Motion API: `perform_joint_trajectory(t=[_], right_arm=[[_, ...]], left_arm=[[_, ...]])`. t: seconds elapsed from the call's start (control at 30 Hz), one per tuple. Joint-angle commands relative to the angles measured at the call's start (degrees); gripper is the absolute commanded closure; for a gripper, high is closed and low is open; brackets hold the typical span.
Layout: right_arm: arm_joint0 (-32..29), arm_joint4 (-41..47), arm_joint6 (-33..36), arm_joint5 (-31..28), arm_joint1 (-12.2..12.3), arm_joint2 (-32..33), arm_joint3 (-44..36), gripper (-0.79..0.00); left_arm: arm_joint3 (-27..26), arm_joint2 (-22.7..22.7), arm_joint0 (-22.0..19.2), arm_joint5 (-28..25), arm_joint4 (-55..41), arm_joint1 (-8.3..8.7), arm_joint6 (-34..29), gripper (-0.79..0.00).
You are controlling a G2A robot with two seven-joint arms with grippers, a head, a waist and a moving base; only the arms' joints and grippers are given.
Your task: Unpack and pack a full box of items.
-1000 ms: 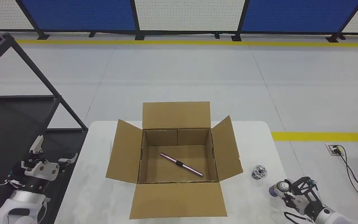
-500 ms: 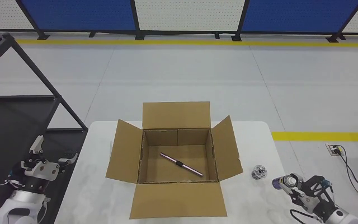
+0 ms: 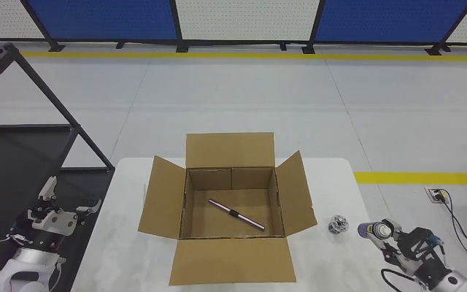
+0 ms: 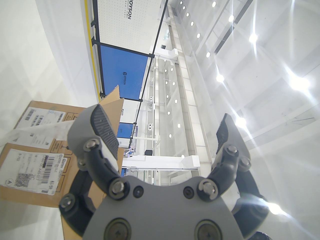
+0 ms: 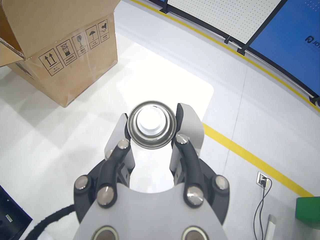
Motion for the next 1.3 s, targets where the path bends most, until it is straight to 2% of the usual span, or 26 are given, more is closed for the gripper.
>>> perform_joint_trajectory(t=[0.0,0.23,0.4,0.5,0.73,1.0,1.07,1.27], right_arm=[[0.0,0.2,-0.15,0.13,-0.02,-0.13,-0.06,0.0],[1.18,3.15,-2.73,0.5,0.07,-2.5,-7.05,0.0],[2.84,6.35,-2.1,0.31,0.22,-4.74,-11.78,0.0],[4.68,7.33,0.19,0.62,0.39,-6.79,-14.42,0.0],[12.43,8.25,7.41,3.2,0.64,-16.39,-18.63,0.0],[23.47,7.55,13.2,7.5,0.16,-29.41,-15.36,0.0],[26.09,8.58,14.81,6.33,0.04,-32.48,-13.88,0.0],[26.72,8.83,15.33,5.81,0.04,-32.94,-13.61,0.0]], left_arm=[[0.0,0.0,0.0,0.0,0.0,0.0,0.0,-0.785],[0.0,0.0,0.0,0.0,0.0,0.0,0.0,-0.785],[0.0,0.0,0.0,0.0,0.0,0.0,0.0,-0.785],[0.0,0.0,0.0,0.0,0.0,0.0,0.0,-0.785],[0.0,0.0,0.0,0.0,0.0,0.0,0.0,-0.785],[0.0,0.0,0.0,0.0,0.0,0.0,0.0,-0.785],[0.0,0.0,0.0,0.0,0.0,0.0,0.0,-0.785],[0.0,0.0,0.0,0.0,0.0,0.0,0.0,-0.785]])
